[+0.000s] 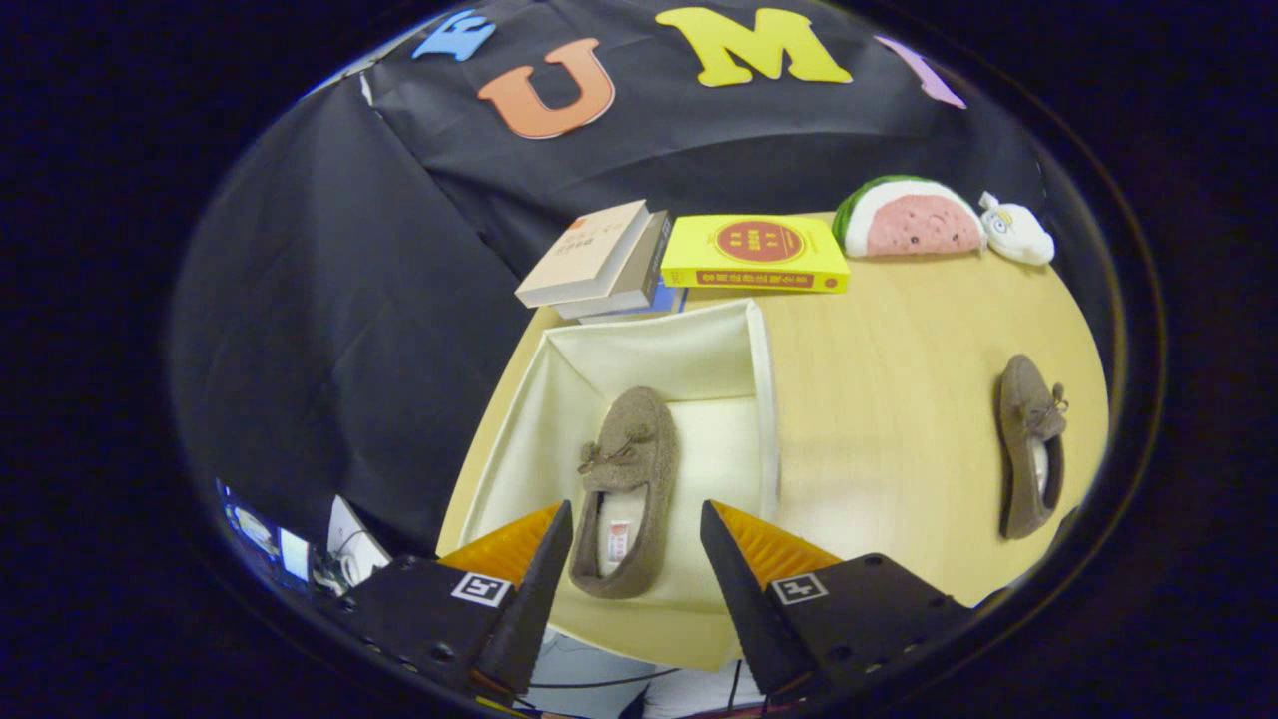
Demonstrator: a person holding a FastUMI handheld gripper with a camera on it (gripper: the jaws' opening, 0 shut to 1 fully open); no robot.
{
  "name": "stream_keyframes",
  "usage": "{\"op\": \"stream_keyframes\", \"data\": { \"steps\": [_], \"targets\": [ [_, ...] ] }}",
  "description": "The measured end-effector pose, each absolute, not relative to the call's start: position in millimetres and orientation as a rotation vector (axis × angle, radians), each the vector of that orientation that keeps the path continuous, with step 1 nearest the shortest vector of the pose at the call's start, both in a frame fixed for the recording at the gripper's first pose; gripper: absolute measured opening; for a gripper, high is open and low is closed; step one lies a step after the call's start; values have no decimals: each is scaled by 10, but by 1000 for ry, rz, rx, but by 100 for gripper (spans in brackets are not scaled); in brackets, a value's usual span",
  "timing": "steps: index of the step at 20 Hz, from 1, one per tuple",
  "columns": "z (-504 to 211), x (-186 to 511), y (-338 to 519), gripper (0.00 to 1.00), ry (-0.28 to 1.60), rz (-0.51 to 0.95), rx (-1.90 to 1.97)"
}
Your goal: Open the storage box then place both shoes into the box .Put the left shoe in first, then the right shoe, with the right side of both shoes facing outward in a uniform manner.
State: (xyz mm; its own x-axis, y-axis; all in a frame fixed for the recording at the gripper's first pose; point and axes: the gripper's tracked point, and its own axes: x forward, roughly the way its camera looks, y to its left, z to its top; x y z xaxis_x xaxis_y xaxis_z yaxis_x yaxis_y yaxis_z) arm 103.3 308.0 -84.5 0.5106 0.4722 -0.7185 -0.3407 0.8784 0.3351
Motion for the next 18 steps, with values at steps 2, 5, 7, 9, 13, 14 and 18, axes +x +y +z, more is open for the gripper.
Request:
{"op": "stream_keyframes", "data": {
  "steps": [2, 5, 7, 9, 13, 14, 18],
  "targets": [
    [-733, 1011, 2843, 84, 880, 496, 126],
    [-628, 1081, 2306, 95, 817, 422, 63],
    [-598, 1116, 1972, 96, 794, 391, 34],
    [-616, 1203, 1603, 96, 788, 351, 25],
    [-827, 1404, 790, 96, 833, 243, 39],
    [-916, 1455, 574, 96, 850, 211, 27],
    [-1193, 1627, -170, 96, 918, 92, 20]
  ]
}}
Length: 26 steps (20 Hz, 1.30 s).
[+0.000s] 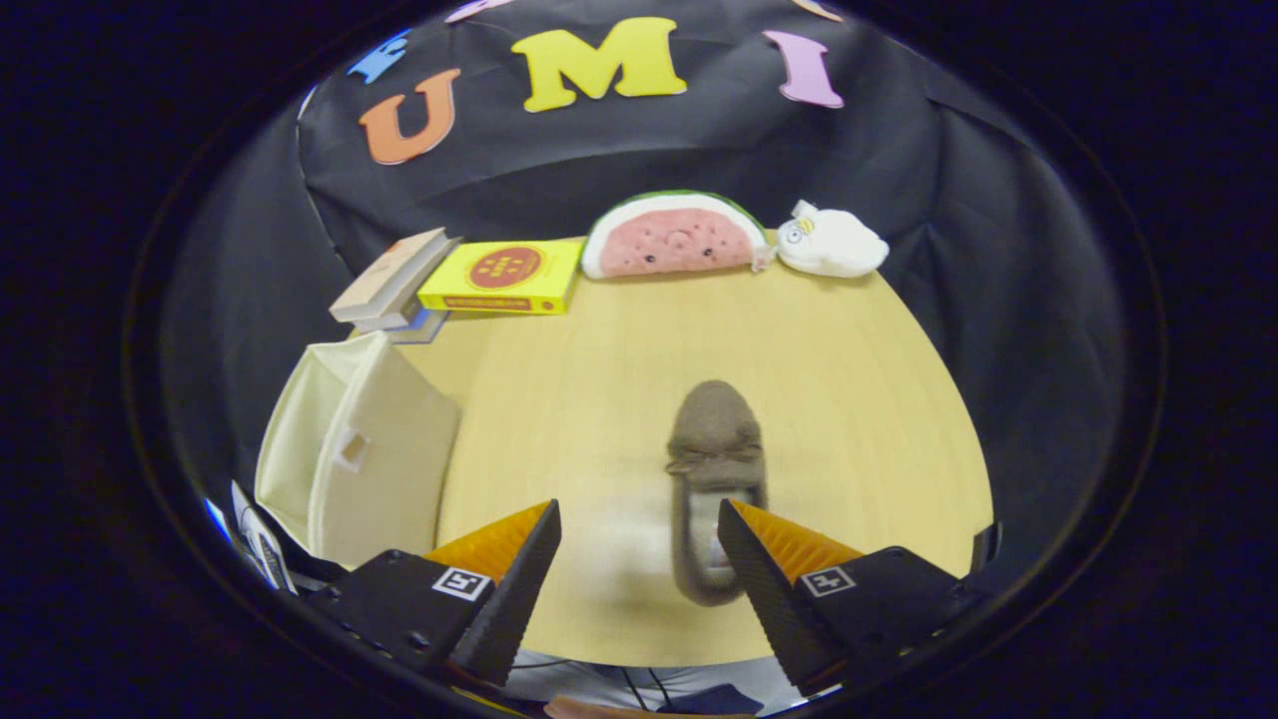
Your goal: Open the storage box then place both shoes into the box .Put the left shoe in first, then the right shoe, with the right side of both shoes facing outward in a uniform manner.
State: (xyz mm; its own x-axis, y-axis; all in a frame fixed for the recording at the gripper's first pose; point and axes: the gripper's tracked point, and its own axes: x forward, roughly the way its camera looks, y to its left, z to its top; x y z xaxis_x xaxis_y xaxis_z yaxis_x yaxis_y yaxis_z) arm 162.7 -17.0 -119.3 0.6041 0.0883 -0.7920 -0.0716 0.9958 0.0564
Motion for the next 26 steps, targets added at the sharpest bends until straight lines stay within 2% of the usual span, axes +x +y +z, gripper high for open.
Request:
{"op": "stream_keyframes", "data": {
  "steps": [7, 12, 17, 18, 20, 26],
  "targets": [
    [-1761, 1897, -830, 95, 1036, 27, -5],
    [-2067, 2045, -964, 66, 1105, 7, -30],
    [-2223, 2114, -844, 35, 1125, 54, -18],
    [-2215, 2105, -824, 11, 1124, 58, -13],
    [-2235, 2123, -821, 1, 1116, 60, -19],
    [-2044, 1997, -802, 0, 1095, 58, 39]
  ]
}}
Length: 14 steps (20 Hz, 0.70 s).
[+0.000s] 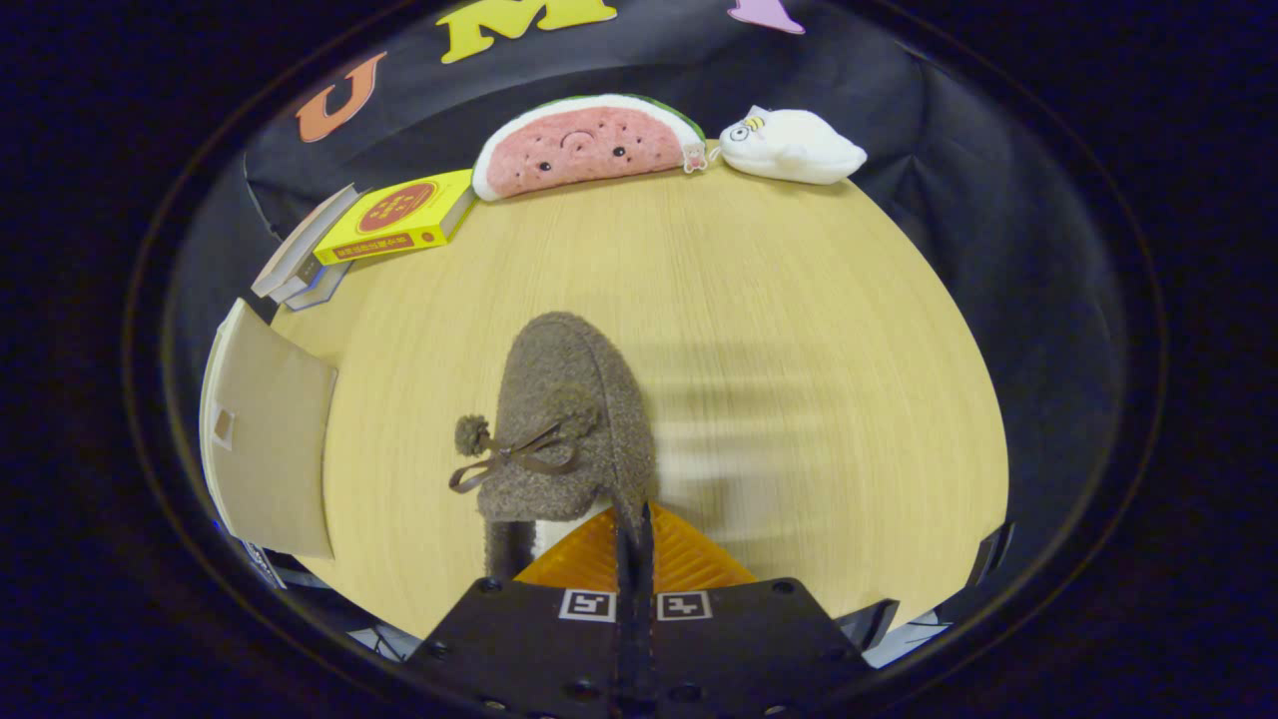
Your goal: Open the storage box then place both shoes into the box .Put the left shoe in first, then the right shoe, with the right side of both shoes facing outward in a uniform manner.
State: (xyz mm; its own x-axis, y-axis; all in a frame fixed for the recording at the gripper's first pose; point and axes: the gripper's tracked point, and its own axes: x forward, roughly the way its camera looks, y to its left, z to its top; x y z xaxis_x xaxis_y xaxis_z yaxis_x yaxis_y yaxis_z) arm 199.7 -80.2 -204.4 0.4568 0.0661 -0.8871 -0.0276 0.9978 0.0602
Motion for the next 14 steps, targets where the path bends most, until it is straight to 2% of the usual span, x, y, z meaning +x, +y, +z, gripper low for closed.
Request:
{"op": "stream_keyframes", "data": {
  "steps": [14],
  "targets": [
    [-792, 1367, 175, 0, 959, 159, 92]
  ]
}}
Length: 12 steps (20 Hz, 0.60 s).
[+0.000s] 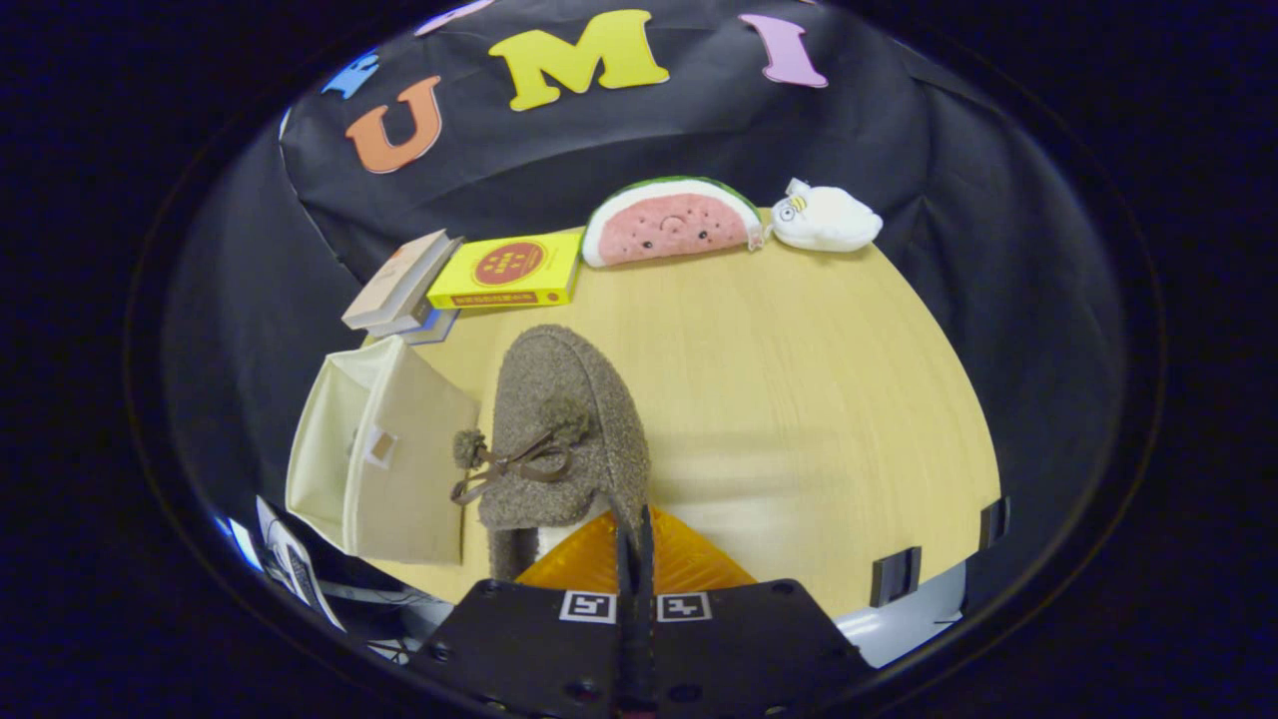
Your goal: Open the storage box then place both shoes into the box .Put the left shoe in first, then the right shoe, with the right side of both shoes facing outward in a uniform manner.
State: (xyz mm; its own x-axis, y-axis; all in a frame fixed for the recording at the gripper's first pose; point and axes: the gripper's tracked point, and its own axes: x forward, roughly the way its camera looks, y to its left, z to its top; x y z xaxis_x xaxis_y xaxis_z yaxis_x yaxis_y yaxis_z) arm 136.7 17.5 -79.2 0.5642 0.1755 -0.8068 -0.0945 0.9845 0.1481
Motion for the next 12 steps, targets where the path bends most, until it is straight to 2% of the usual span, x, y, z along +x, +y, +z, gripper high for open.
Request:
{"op": "stream_keyframes", "data": {
  "steps": [5, 12],
  "targets": [
    [-361, 1220, 875, 0, 917, 234, 87],
    [-186, 1180, 1957, 0, 923, 314, 117]
  ]
}}
